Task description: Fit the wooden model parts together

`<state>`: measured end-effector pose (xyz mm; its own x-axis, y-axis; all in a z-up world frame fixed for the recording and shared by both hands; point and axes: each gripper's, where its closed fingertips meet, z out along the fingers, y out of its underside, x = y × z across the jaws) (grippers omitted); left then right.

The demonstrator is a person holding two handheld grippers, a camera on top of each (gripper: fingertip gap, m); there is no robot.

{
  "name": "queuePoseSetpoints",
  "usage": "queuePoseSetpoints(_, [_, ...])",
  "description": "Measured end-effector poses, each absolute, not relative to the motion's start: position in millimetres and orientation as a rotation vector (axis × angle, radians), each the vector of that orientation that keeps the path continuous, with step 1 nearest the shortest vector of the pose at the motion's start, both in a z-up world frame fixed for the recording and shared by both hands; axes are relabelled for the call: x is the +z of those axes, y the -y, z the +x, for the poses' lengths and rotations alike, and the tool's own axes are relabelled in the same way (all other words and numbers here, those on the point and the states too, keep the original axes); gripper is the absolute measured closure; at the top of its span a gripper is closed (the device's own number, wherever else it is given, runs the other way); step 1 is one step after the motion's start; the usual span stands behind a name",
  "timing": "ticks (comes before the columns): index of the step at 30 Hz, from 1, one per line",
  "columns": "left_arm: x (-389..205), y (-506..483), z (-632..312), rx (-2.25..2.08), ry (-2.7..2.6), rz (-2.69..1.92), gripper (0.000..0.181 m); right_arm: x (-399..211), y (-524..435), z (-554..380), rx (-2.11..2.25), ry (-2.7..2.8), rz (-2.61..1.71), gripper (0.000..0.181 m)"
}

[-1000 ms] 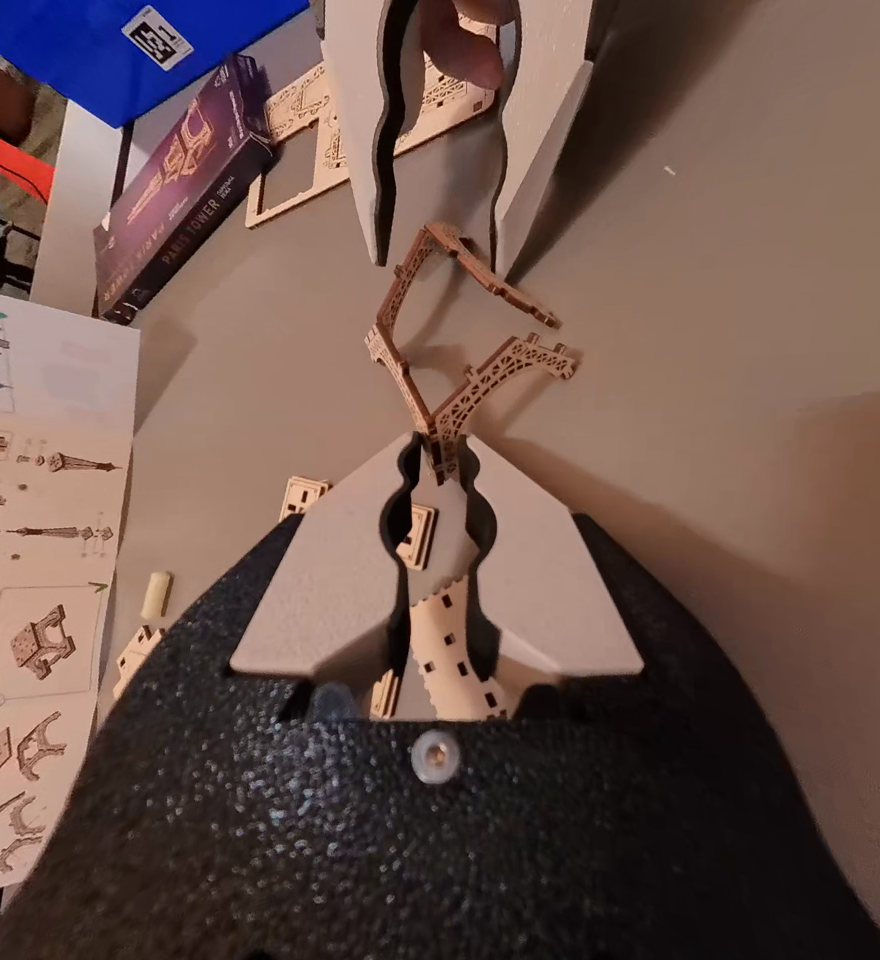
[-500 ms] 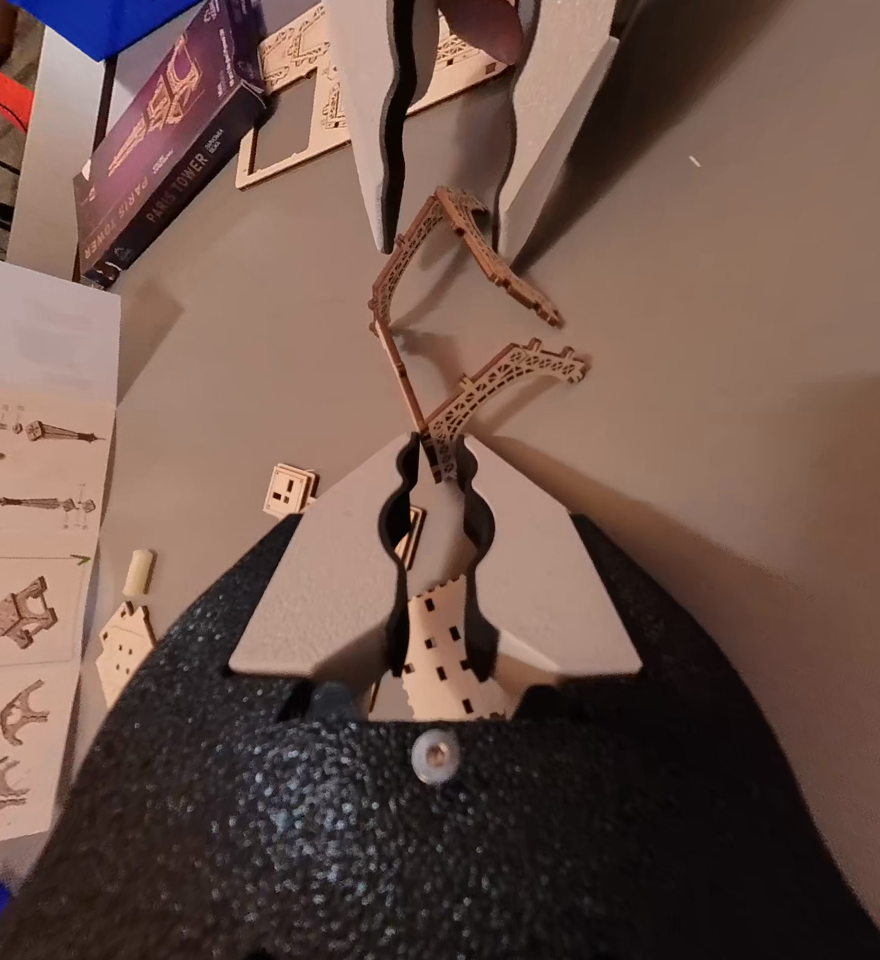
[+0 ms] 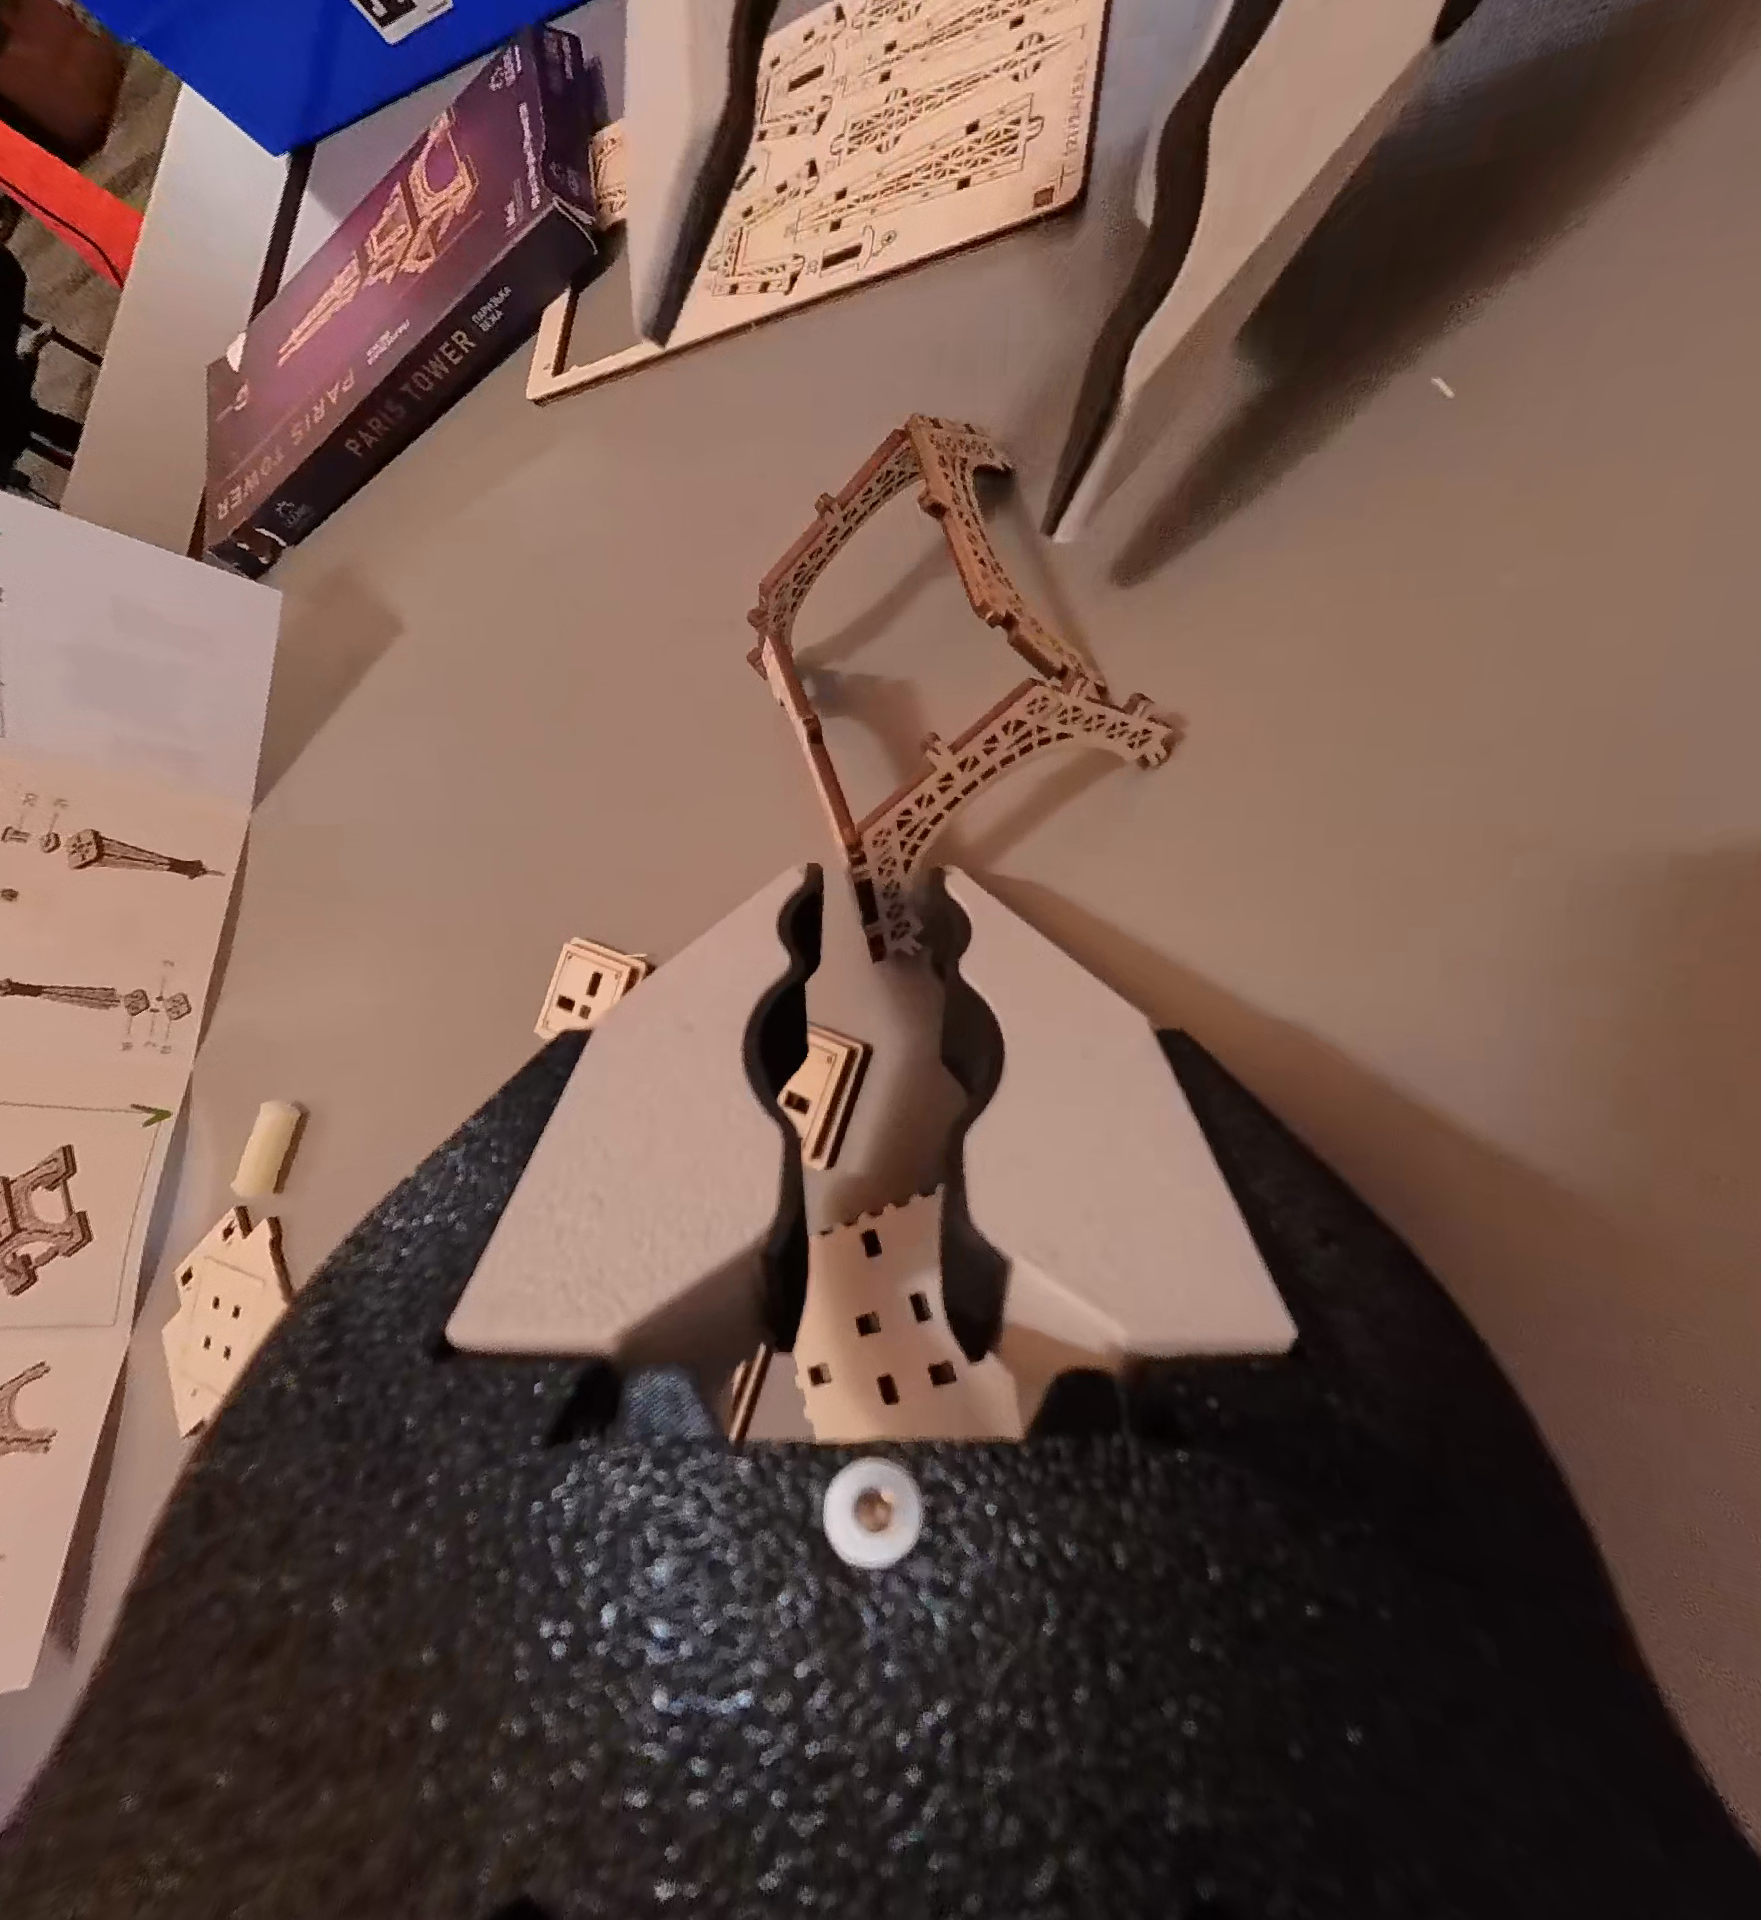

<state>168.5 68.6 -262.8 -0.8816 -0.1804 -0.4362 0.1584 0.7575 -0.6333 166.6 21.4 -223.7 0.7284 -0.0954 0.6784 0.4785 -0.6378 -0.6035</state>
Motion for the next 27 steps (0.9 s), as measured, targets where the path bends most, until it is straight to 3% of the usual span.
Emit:
queuePoseSetpoints(4, [-256.5, -72.1, 167.9, -0.962, -2.46, -0.003, 0.151, -223.8, -22.1, 168.0, -1.053, 0.422, -2.13, 0.126])
queuePoseSetpoints(12, [-238.0, -66.4, 148.5, -0.94, -2.249, 0.418, 0.159, -231.1, -22.1, 157.7, -1.266, 0.706, -2.072, 0.146])
queuePoseSetpoints(17, [-237.2, -54.2, 145.6, -0.853, -2.151, 0.548, 0.151, -243.5, -26.6, 158.6, -1.346, 0.862, -2.065, 0.145])
queuePoseSetpoints(23, [-244.3, -48.2, 148.7, -0.684, -2.044, 0.68, 0.158, -246.1, -32.9, 161.5, -1.455, 0.951, -2.023, 0.152])
queuePoseSetpoints(27, [-245.7, -37.5, 150.5, -0.658, -1.984, 0.716, 0.168, -249.2, -37.4, 160.7, -1.466, 0.968, -1.997, 0.169])
